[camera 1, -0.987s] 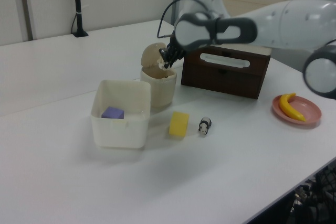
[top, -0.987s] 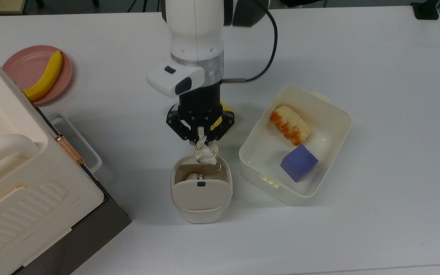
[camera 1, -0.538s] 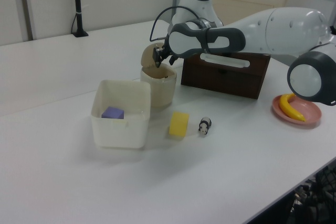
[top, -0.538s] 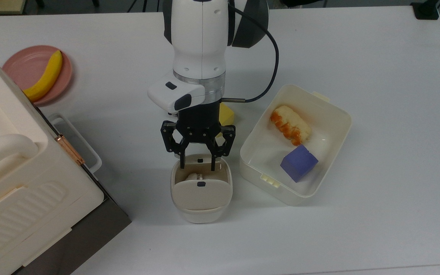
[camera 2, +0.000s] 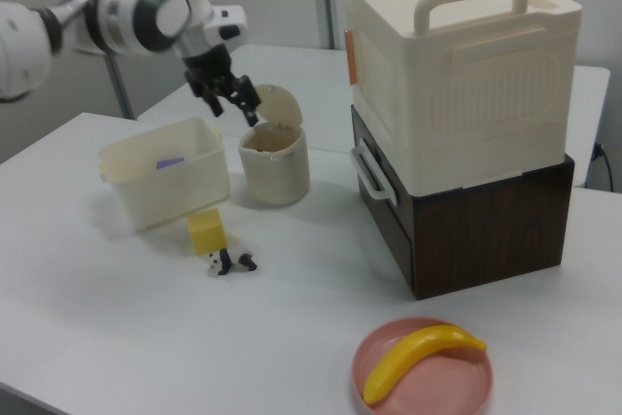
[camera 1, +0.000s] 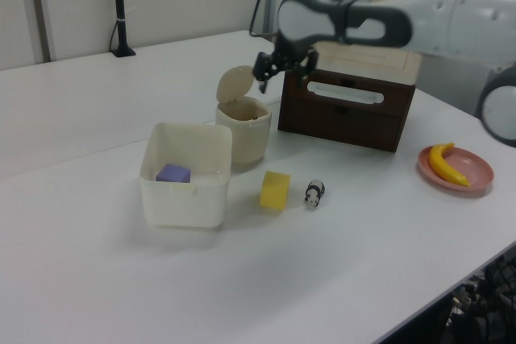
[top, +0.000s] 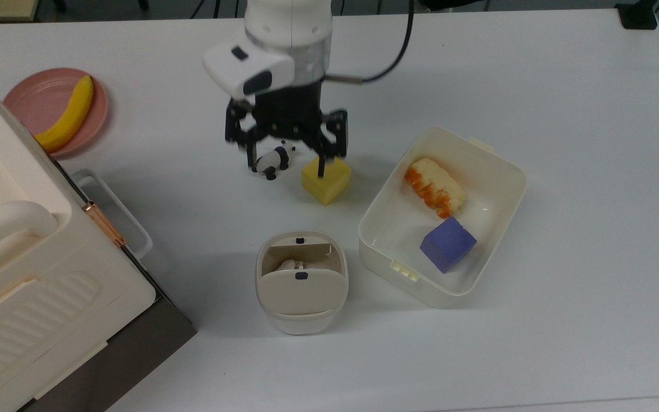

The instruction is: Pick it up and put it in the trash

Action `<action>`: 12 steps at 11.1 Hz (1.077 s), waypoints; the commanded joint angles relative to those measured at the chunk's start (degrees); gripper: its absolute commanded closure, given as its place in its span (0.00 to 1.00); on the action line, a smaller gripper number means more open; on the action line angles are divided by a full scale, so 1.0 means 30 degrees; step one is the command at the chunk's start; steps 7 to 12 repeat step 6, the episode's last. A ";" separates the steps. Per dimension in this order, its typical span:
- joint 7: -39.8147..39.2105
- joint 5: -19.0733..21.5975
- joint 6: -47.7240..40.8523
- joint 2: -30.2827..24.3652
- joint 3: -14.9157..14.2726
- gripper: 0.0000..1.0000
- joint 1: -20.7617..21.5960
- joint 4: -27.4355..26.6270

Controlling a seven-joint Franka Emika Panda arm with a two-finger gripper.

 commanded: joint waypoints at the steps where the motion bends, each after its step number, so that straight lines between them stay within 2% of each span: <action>1: 0.0401 -0.0207 -0.3508 -0.3353 0.0005 0.00 0.0292 -0.2681; 3: 0.0343 -0.0236 -0.5066 -0.3710 0.0005 0.00 0.0234 -0.2830; 6: -0.0559 -0.0207 -0.5071 -0.3769 0.0005 0.00 0.0205 -0.3036; 12: -0.0559 -0.0207 -0.5071 -0.3769 0.0005 0.00 0.0205 -0.3036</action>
